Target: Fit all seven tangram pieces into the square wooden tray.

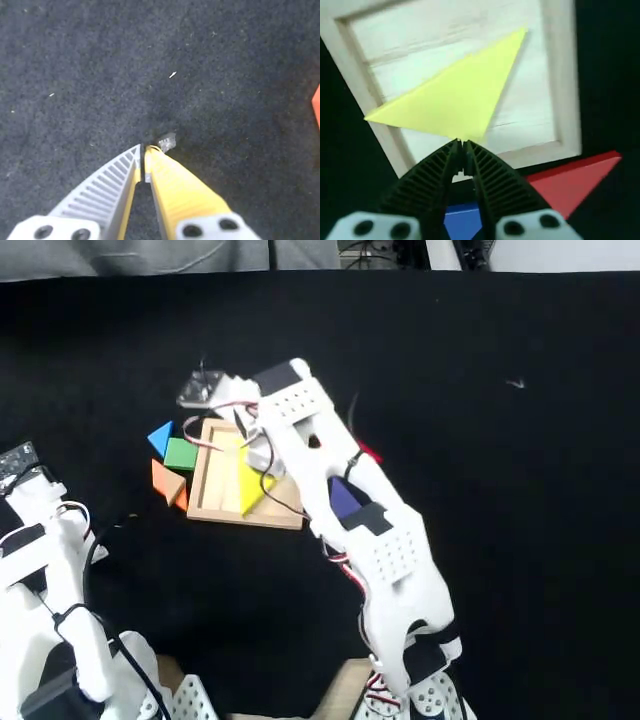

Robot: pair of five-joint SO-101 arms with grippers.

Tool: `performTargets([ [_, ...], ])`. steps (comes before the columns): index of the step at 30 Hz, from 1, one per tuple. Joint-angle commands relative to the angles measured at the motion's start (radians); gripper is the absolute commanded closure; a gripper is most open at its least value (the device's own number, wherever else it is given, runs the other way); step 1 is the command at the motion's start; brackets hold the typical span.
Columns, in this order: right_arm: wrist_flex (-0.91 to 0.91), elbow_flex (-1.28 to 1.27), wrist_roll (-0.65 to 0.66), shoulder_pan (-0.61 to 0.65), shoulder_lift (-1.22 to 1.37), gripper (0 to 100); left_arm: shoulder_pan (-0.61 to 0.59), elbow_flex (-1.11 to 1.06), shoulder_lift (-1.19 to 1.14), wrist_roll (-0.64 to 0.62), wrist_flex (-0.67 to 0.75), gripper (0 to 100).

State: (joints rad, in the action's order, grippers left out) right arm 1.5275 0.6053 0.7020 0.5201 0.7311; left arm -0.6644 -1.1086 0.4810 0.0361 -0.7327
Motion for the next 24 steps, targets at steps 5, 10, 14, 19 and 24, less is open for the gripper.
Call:
performTargets([
  [5,-0.081,0.208,-0.127,-0.011,0.099,98.8,0.015,0.007,0.009,0.008,0.018,97],
  [10,-0.109,0.263,-0.127,-0.015,0.211,98.8,0.015,0.007,0.009,0.006,0.020,97],
  [14,-0.066,0.343,-0.127,0.011,0.245,98.8,0.016,0.007,0.009,0.006,0.035,97],
  [19,0.032,0.423,-0.057,0.077,0.272,98.8,0.025,-0.002,0.008,0.006,0.052,97],
  [24,0.123,0.458,0.048,0.137,0.305,98.8,0.036,-0.005,0.008,0.006,0.054,97],
])
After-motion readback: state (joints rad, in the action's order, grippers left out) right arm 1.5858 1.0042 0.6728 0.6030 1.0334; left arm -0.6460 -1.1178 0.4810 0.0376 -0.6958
